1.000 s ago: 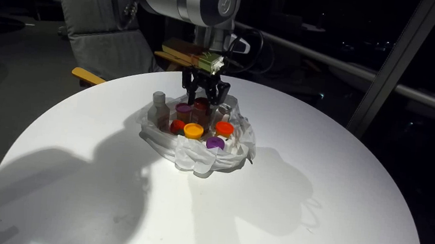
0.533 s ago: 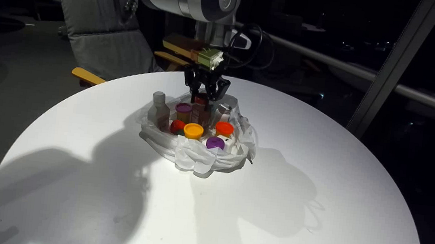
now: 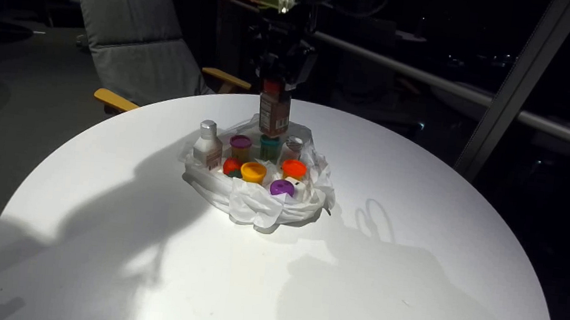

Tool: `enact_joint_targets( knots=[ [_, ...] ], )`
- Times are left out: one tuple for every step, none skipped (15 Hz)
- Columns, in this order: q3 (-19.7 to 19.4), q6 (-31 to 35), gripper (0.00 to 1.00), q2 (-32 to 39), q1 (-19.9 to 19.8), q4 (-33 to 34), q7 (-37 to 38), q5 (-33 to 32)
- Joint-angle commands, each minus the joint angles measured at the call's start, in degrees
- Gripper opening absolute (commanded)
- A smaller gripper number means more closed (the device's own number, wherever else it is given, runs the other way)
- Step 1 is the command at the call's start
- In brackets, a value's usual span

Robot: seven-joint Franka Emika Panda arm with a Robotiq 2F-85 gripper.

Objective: Remove the objects in the plastic and put them on the table.

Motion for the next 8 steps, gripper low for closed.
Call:
enact_joint_targets(
  knots=[
    [-1.1,2.9,0.26,-12.7,-1.6,-14.1,1.9,0.5],
    [-1.6,3.4,0.26,-15.1,-2.4,-17.3,2.0,0.5],
    [-2.2,4.2,0.26,-17.3,-3.3,-20.3,1.9,0.3],
    [-2.9,4.8,0.26,-19.0,-4.3,-23.5,1.9,0.4],
    [-3.5,5.3,0.26,-19.8,-5.2,-25.7,2.0,0.2],
    [-3.9,6.2,0.26,-19.9,-6.1,-27.4,2.1,0.3],
    [-4.5,7.0,0.26,-19.6,-7.1,-28.8,2.1,0.3],
    [-4.7,8.7,0.26,-18.5,-7.8,-29.9,1.4,1.4]
  ],
)
